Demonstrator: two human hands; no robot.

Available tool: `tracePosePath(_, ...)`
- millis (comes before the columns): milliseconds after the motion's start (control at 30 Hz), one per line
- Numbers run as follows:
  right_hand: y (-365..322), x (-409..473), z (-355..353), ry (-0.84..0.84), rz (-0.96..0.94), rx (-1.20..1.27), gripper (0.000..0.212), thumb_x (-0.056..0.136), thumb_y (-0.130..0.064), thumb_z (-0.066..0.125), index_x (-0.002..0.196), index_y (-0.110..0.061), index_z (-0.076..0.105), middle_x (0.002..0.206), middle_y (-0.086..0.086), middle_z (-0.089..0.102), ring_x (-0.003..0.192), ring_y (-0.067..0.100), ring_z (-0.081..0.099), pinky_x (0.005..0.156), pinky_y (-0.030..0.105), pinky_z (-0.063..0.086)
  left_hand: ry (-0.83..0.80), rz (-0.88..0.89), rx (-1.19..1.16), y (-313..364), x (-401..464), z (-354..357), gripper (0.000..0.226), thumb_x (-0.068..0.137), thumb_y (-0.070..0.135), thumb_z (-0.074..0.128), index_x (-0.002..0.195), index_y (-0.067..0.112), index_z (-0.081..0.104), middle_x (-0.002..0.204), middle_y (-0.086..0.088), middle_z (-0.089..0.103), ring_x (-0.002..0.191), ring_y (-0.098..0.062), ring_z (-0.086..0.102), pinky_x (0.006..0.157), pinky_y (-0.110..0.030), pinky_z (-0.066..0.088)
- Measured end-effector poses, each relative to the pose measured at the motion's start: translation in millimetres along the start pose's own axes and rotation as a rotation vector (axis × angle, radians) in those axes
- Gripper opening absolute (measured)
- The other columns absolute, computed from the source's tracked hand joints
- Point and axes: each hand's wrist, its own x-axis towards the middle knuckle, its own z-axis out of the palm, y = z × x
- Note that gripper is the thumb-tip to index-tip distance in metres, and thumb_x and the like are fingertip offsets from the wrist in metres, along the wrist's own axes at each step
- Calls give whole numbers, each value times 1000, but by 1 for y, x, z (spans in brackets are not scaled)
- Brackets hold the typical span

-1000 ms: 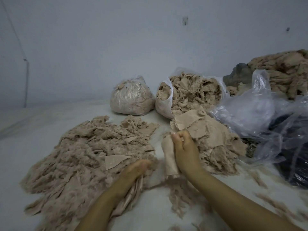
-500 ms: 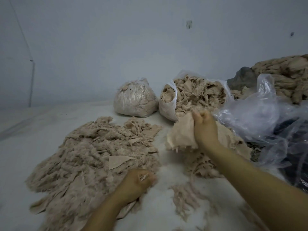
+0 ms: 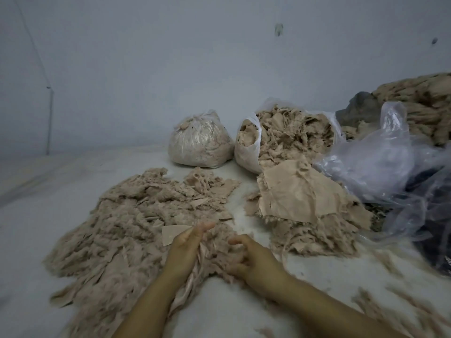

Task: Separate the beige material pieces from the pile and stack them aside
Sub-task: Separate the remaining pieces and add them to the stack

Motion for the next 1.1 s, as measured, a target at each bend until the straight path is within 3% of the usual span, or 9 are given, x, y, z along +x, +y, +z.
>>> tracePosePath(133, -3, -5, 8, -18, -141, -126, 49, 77, -38, 75, 120, -27, 55, 107, -8, 57, 97, 8, 56, 80, 14, 42, -50, -36, -72, 1, 0, 0, 41, 83, 54, 40, 98, 32, 71, 88, 26, 70, 94, 11, 62, 77, -9, 48)
tracePosePath(267, 1, 1, 7, 119, -198, -273, 12, 92, -17, 57, 98, -9, 64, 100, 9, 63, 92, 20, 56, 76, 21, 38, -44, -43, -100, -3, 1, 1, 39, 90, 47, 40, 101, 24, 70, 69, 7, 70, 106, -2, 45, 93, -26, 46)
tracePosePath(300, 4, 3, 4, 195, -190, -227, 11, 94, -17, 56, 91, -8, 63, 94, 8, 63, 86, 18, 54, 71, 17, 36, -28, -27, -91, -3, 1, 0, 37, 90, 45, 42, 99, 22, 70, 61, 2, 66, 95, -6, 59, 88, -27, 48)
tracePosePath(333, 5, 3, 0, 248, -189, -177, 12, 93, -17, 58, 86, -9, 63, 87, 6, 63, 81, 15, 52, 66, 12, 33, -24, 1, -63, -3, 1, 0, 34, 87, 44, 46, 94, 22, 71, 53, 2, 60, 54, 1, 54, 79, -21, 47)
tracePosePath(467, 7, 8, -1, 317, -242, -130, 14, 92, -18, 61, 82, -13, 70, 79, 3, 65, 75, 13, 54, 70, 14, 37, -118, 198, 321, -7, 0, 4, 5, 80, 23, 74, 81, 28, 73, 73, 19, 70, 73, 8, 62, 66, -6, 43)
tracePosePath(600, 11, 13, -11, 461, -187, 43, 17, 89, -20, 64, 74, -21, 71, 74, -12, 68, 75, 5, 60, 74, 24, 46, -194, 333, 681, -17, 2, -10, 11, 78, 18, 76, 77, 9, 70, 78, 9, 54, 75, -3, 51, 67, -19, 37)
tracePosePath(833, 15, 11, -30, 386, -80, 21, 13, 86, -34, 67, 73, -32, 67, 86, -9, 62, 86, 7, 53, 76, 23, 40, -55, 89, 272, -5, 3, -12, 23, 93, 13, 56, 78, 30, 63, 71, 32, 66, 71, 21, 57, 61, 3, 38)
tracePosePath(967, 14, 7, -22, 225, -109, -125, 12, 75, -38, 77, 70, -36, 67, 96, -14, 56, 102, 8, 43, 85, 10, 29, -173, 123, 97, -4, -3, -6, 20, 92, 15, 55, 73, 14, 61, 66, 9, 59, 65, -1, 56, 64, -12, 44)
tracePosePath(1100, 14, 7, -29, 462, -139, -51, 24, 79, -22, 76, 63, -33, 62, 85, -12, 57, 91, 10, 46, 75, 13, 30, -390, 58, 13, -6, -6, -13, 37, 82, 37, 69, 52, 18, 56, 53, 7, 45, 51, -5, 41, 51, -17, 33)
